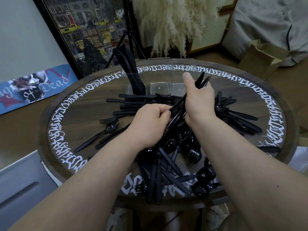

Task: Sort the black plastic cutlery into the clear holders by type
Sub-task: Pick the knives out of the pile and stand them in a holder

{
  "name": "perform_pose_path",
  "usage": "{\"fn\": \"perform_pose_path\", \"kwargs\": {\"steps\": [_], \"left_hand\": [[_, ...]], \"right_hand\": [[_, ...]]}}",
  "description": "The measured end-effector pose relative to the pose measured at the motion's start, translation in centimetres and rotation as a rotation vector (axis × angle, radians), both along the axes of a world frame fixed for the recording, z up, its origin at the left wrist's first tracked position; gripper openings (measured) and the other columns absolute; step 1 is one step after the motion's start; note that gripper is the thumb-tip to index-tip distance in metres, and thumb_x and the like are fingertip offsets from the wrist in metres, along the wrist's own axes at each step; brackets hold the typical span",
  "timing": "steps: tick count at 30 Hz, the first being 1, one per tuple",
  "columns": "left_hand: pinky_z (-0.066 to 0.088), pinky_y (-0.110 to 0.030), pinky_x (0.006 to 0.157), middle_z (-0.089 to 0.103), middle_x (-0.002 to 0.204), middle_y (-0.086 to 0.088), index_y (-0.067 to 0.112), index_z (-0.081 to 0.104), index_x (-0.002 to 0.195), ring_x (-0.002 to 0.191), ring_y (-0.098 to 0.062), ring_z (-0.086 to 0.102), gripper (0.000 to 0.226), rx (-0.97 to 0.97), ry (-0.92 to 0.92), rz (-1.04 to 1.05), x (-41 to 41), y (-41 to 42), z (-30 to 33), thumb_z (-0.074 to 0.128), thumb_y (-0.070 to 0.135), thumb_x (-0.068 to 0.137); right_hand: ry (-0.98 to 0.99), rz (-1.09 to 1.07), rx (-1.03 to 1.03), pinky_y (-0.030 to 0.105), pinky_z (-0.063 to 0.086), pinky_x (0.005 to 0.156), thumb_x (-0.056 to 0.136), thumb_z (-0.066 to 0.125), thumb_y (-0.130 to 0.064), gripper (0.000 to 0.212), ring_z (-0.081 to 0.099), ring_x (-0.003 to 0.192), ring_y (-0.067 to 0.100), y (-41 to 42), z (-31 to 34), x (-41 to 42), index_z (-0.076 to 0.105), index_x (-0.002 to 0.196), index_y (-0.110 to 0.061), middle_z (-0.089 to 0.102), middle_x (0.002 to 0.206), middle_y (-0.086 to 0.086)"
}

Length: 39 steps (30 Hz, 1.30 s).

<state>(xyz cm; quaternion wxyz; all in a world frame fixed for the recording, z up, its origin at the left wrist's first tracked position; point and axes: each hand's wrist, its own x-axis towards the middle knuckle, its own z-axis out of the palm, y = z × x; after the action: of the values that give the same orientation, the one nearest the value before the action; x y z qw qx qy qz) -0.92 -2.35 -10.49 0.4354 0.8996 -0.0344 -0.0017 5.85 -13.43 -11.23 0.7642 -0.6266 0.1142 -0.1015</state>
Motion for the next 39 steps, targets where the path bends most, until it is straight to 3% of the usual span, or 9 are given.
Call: {"fn": "perform_pose_path", "kwargs": {"steps": [5, 9, 15, 20, 23, 26, 33, 37, 39], "left_hand": [[0.046, -0.017, 0.063, 0.069, 0.073, 0.009, 0.027, 0.073, 0.095, 0.053, 0.003, 0.053, 0.031, -0.019, 0.017, 0.054, -0.2, 0.0, 0.2, 0.047, 0.011, 0.095], [0.043, -0.019, 0.082, 0.068, 0.1, 0.003, 0.027, 0.068, 0.117, 0.09, -0.013, 0.061, 0.032, 0.184, 0.001, 0.066, -0.1, 0.3, -0.1, 0.048, 0.018, 0.094], [0.049, -0.02, 0.07, 0.073, 0.086, 0.002, 0.04, 0.068, 0.112, 0.073, -0.014, 0.064, 0.037, 0.0, 0.027, -0.007, -0.2, 0.5, -0.5, 0.046, 0.016, 0.095], [0.051, -0.033, 0.091, 0.059, 0.128, 0.01, 0.043, 0.04, 0.14, 0.112, -0.011, 0.057, 0.043, -0.038, 0.055, -0.13, -0.4, 0.0, -1.1, 0.045, 0.031, 0.099], [0.047, -0.025, 0.079, 0.065, 0.104, 0.008, 0.038, 0.041, 0.141, 0.084, -0.011, 0.06, 0.042, 0.037, 0.021, -0.139, -0.2, 0.0, -1.1, 0.044, 0.028, 0.1], [0.047, -0.028, 0.07, 0.059, 0.073, 0.009, 0.032, 0.054, 0.126, 0.064, -0.005, 0.053, 0.03, 0.045, 0.004, -0.146, -0.1, -0.1, -1.1, 0.038, 0.025, 0.101], [0.043, -0.027, 0.084, 0.065, 0.103, 0.007, 0.025, 0.056, 0.117, 0.095, -0.01, 0.058, 0.024, 0.098, 0.044, -0.171, 0.1, 0.1, -0.3, 0.048, 0.035, 0.097], [0.037, -0.027, 0.063, 0.053, 0.062, 0.018, 0.031, 0.052, 0.087, 0.057, 0.001, 0.048, 0.019, 0.02, 0.055, -0.196, 0.3, 0.5, -0.4, 0.04, 0.028, 0.101], [0.037, -0.028, 0.062, 0.049, 0.055, 0.018, 0.03, 0.054, 0.093, 0.053, -0.001, 0.045, 0.02, 0.011, 0.047, -0.19, 0.4, 0.7, -0.6, 0.037, 0.026, 0.102]], "right_hand": [[0.008, -0.031, -0.008, 0.031, 0.048, 0.077, 0.083, 0.071, -0.039, 0.03, 0.052, 0.073, 0.01, 0.0, 0.1, 0.1, 0.047, 0.078, -0.021, 0.053, 0.077, -0.006], [0.04, -0.047, 0.059, 0.033, 0.05, 0.071, 0.083, 0.073, -0.03, 0.03, 0.052, 0.07, 0.015, -0.1, 0.2, 0.2, 0.045, 0.078, -0.019, 0.052, 0.077, -0.002], [0.068, -0.005, 0.201, 0.032, 0.056, 0.056, 0.088, 0.068, -0.019, 0.025, 0.052, 0.052, 0.014, 0.0, 1.0, -0.2, 0.044, 0.081, -0.014, 0.05, 0.079, 0.004], [0.105, -0.034, 0.274, 0.032, 0.055, 0.054, 0.09, 0.066, -0.022, 0.022, 0.052, 0.038, 0.01, 0.1, 1.0, -0.3, 0.048, 0.088, -0.01, 0.051, 0.068, 0.003], [0.12, -0.021, 0.308, 0.033, 0.055, 0.058, 0.091, 0.065, -0.025, 0.028, 0.051, 0.036, 0.011, 0.5, 0.9, -0.3, 0.048, 0.103, -0.005, 0.048, 0.04, -0.006], [0.091, 0.009, 0.244, 0.033, 0.055, 0.058, 0.093, 0.061, -0.025, 0.022, 0.052, 0.041, 0.01, 0.8, 0.8, -0.3, 0.044, 0.093, -0.01, 0.051, 0.057, 0.001], [0.045, 0.103, -0.263, 0.029, 0.044, 0.072, 0.089, 0.059, -0.039, 0.023, 0.054, 0.076, 0.011, -0.2, 0.6, -0.5, 0.046, 0.099, -0.022, 0.055, 0.087, -0.005], [-0.039, 0.099, -0.373, 0.025, 0.042, 0.07, 0.093, 0.05, -0.046, 0.034, 0.053, 0.08, 0.007, -1.2, 1.2, -0.8, 0.043, 0.115, -0.022, 0.053, 0.089, -0.009], [-0.08, 0.077, -0.433, 0.015, 0.037, 0.063, 0.098, 0.039, -0.045, 0.025, 0.048, 0.069, -0.003, -1.7, 1.2, -0.9, 0.045, 0.102, -0.021, 0.051, 0.08, -0.01]]}}
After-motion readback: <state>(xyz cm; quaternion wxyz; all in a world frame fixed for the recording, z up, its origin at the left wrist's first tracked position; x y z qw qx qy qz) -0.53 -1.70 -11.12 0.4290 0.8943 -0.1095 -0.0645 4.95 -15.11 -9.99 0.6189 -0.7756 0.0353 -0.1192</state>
